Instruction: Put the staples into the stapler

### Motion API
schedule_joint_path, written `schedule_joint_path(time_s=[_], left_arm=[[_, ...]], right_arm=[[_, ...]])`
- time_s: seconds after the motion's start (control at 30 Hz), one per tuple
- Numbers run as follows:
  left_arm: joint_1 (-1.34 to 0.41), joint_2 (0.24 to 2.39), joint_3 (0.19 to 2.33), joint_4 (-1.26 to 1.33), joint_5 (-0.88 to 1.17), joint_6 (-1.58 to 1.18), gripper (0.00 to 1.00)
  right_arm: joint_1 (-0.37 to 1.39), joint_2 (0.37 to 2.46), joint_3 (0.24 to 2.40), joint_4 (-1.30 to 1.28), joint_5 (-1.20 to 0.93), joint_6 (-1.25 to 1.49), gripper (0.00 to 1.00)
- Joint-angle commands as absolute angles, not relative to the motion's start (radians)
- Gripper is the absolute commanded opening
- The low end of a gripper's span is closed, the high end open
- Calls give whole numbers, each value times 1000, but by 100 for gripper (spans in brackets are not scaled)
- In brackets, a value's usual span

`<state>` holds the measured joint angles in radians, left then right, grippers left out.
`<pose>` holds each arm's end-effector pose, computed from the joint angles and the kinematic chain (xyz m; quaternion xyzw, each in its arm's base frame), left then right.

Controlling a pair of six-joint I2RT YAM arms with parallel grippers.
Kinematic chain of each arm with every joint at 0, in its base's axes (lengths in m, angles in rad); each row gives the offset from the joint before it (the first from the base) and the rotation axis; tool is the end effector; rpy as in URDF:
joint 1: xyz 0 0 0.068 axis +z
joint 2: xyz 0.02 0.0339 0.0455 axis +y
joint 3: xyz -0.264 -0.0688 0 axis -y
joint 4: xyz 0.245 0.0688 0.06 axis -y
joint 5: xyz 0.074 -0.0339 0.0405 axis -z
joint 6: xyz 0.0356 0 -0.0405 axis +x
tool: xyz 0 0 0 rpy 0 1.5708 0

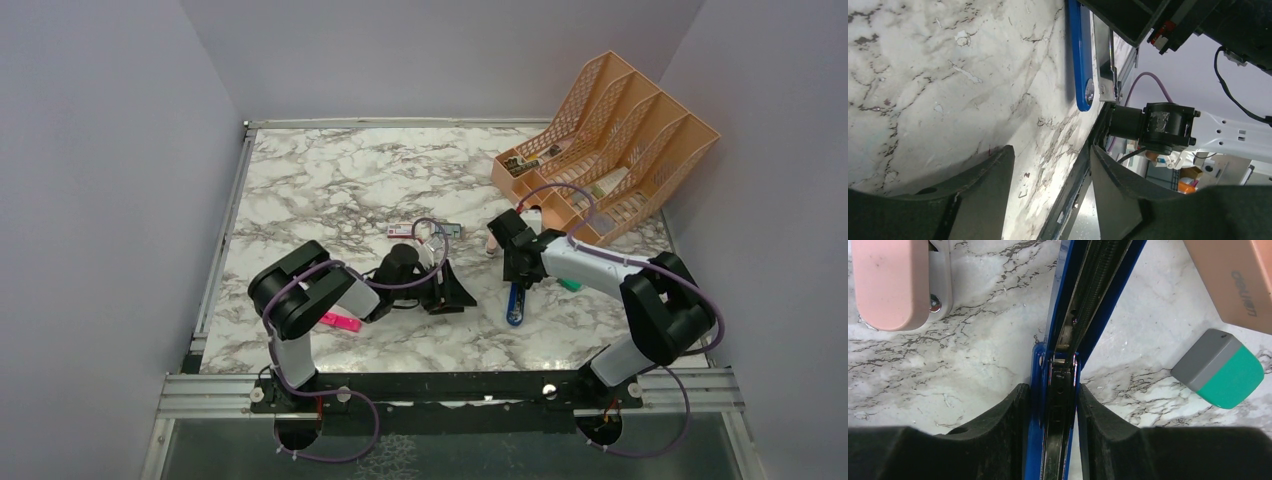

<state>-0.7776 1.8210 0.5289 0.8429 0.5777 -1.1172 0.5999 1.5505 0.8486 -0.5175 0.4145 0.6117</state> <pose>0.2030 -0.2271 0.1052 0.0121 0.8257 -0.5548 0.1018 0.2369 0.1446 0.1650 0.0417 0.9633 -0.0691 0.2560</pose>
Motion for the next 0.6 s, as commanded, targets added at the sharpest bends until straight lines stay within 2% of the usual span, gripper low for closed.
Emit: schedule_joint_path(time_s=[0.0, 0.3, 0.57], left_arm=[[-770, 1775, 530, 822, 554, -1080, 60], [-754, 1752, 583, 720, 551, -1013, 67], [-736, 1710, 657, 556, 510, -929, 69]], right_arm=[[593, 1534, 868, -500, 438, 584, 35], [592, 1459, 854, -519, 400, 604, 49], [592, 1390, 864, -558, 392, 596, 51]])
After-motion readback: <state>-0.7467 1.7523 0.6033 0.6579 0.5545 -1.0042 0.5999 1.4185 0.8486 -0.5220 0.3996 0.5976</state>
